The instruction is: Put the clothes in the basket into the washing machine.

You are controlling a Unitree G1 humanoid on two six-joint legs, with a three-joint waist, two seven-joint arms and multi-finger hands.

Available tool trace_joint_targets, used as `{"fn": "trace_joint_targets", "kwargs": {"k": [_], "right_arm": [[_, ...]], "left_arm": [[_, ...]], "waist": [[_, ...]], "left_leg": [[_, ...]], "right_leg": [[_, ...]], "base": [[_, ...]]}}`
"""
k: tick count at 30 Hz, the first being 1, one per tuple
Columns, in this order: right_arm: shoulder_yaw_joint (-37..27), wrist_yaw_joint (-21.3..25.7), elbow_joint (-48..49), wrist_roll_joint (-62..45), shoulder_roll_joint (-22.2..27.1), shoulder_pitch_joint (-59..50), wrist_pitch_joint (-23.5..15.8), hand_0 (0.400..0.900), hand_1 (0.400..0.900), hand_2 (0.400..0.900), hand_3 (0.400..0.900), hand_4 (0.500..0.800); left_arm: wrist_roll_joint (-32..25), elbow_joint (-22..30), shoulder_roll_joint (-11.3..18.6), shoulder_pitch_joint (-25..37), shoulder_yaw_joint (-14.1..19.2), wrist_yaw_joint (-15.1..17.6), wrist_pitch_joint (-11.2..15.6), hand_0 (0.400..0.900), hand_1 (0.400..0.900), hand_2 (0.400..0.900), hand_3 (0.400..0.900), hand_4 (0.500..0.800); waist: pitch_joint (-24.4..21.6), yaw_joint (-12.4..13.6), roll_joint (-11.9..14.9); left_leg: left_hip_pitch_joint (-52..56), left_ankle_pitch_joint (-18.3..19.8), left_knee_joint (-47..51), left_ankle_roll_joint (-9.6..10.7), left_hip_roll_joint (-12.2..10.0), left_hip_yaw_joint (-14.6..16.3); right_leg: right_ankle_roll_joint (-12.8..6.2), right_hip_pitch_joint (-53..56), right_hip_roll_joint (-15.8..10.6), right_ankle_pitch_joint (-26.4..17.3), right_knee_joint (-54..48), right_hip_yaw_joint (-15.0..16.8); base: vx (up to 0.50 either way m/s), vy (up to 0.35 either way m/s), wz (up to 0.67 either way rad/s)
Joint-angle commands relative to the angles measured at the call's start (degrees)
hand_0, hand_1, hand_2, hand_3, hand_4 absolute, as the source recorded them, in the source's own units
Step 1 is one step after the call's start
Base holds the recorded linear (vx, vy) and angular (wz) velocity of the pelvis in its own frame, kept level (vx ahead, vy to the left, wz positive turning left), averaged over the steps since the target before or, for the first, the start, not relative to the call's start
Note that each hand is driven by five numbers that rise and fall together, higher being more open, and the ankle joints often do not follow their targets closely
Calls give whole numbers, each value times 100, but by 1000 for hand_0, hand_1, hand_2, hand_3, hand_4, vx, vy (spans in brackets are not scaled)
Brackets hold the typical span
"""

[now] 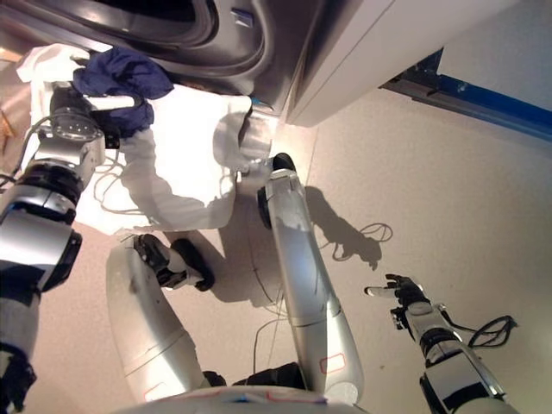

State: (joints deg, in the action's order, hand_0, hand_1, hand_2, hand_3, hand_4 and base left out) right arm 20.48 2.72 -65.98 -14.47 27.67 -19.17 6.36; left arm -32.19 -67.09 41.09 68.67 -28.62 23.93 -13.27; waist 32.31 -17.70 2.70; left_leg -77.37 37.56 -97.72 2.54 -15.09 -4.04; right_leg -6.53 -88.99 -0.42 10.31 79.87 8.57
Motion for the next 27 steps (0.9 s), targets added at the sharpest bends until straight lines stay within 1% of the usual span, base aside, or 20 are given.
{"fn": "trace_joint_targets", "kwargs": {"k": [1,2,3,4,5,6,8,11,13,15,20,22,24,27], "right_arm": [[-29,140,51,55,81,729,424,900,900,900,900,800],[-32,134,16,79,67,702,448,900,900,900,900,800],[-47,127,-31,103,52,680,450,900,900,900,900,800],[-66,132,-81,130,37,660,447,900,900,900,900,800],[-93,137,-124,171,24,642,438,900,900,900,900,800],[-127,136,-155,233,11,628,435,900,900,900,900,800],[-171,143,-182,269,-13,611,433,900,900,900,900,800],[-220,145,-221,331,-34,600,412,900,900,900,900,800],[-241,142,-272,343,-52,607,389,900,900,900,900,800],[-271,121,-322,364,-66,673,332,900,900,900,900,800],[-374,73,-471,467,-93,888,283,900,900,900,900,800],[-387,71,-498,502,-96,952,291,900,900,900,900,800],[-400,53,-488,542,-73,972,354,900,900,900,900,800],[-376,38,-457,552,-49,976,388,900,900,900,900,800]], "left_arm": [[-566,59,-119,-431,149,-115,438,400,400,400,400,500],[-705,90,-189,-475,231,-139,543,400,400,400,400,500],[-746,145,-260,-524,310,-293,582,400,400,400,400,500],[-1026,243,-342,-590,401,-200,825,400,400,400,400,500],[-1139,379,-438,-653,504,-267,917,400,400,400,400,500],[-1297,536,-535,-713,598,-198,1128,400,400,400,400,500],[-1578,871,-677,-783,689,-126,1364,400,400,400,400,500],[-1781,1236,-817,-860,788,19,1656,400,400,400,400,500],[-1818,1416,-882,-902,810,40,1794,400,400,400,400,500],[-1858,1615,-939,-981,795,40,1881,400,400,400,400,500],[-1748,2083,-1000,-1153,780,150,1968,400,400,400,400,500],[-1682,2233,-974,-1183,812,174,1981,400,400,400,400,500],[-1620,2432,-925,-1162,842,241,1926,400,400,400,400,500],[-1501,2652,-849,-1085,841,341,1950,400,400,400,400,500]], "waist": [[-251,-52,98],[-251,-43,87],[-251,-34,74],[-251,-24,57],[-251,-14,40],[-251,-8,20],[-251,8,-12],[-251,38,-42],[-255,64,-57],[-323,84,-63],[-595,103,-82],[-662,111,-101],[-719,128,-130],[-765,144,-163]], "left_leg": [[826,-521,682,-532,52,132],[955,-588,824,-500,59,144],[1085,-649,961,-473,74,152],[1238,-719,1130,-441,95,161],[1390,-793,1309,-405,118,166],[1567,-866,1509,-375,146,170],[1840,-992,1803,-327,192,169],[2300,-1131,2231,-290,252,179],[2607,-1173,2506,-289,293,214],[2923,-1203,2819,-306,333,282],[3687,-1264,3530,-326,473,422],[3868,-1248,3659,-331,498,446],[3971,-1210,3709,-336,537,442],[4052,-1152,3781,-343,564,450]], "right_leg": [[-1,814,-312,5,-633,180],[1,928,-328,-16,-745,181],[4,1031,-335,-38,-840,183],[6,1159,-339,-58,-945,189],[10,1292,-342,-78,-1058,193],[17,1434,-347,-108,-1185,196],[31,1683,-356,-154,-1379,192],[39,2064,-411,-219,-1640,156],[45,2332,-447,-258,-1805,103],[47,2563,-490,-292,-1961,44],[100,3141,-565,-278,-2332,-86],[121,3262,-592,-246,-2392,-105],[131,3316,-609,-211,-2384,-116],[145,3383,-625,-168,-2409,-123]], "base": [[31,30,-2],[31,28,1],[31,22,3],[38,27,4],[44,36,4],[44,38,5],[49,36,8],[67,25,8],[83,9,10],[101,-7,13],[157,-7,15],[142,20,10],[120,23,7],[60,21,4]]}}
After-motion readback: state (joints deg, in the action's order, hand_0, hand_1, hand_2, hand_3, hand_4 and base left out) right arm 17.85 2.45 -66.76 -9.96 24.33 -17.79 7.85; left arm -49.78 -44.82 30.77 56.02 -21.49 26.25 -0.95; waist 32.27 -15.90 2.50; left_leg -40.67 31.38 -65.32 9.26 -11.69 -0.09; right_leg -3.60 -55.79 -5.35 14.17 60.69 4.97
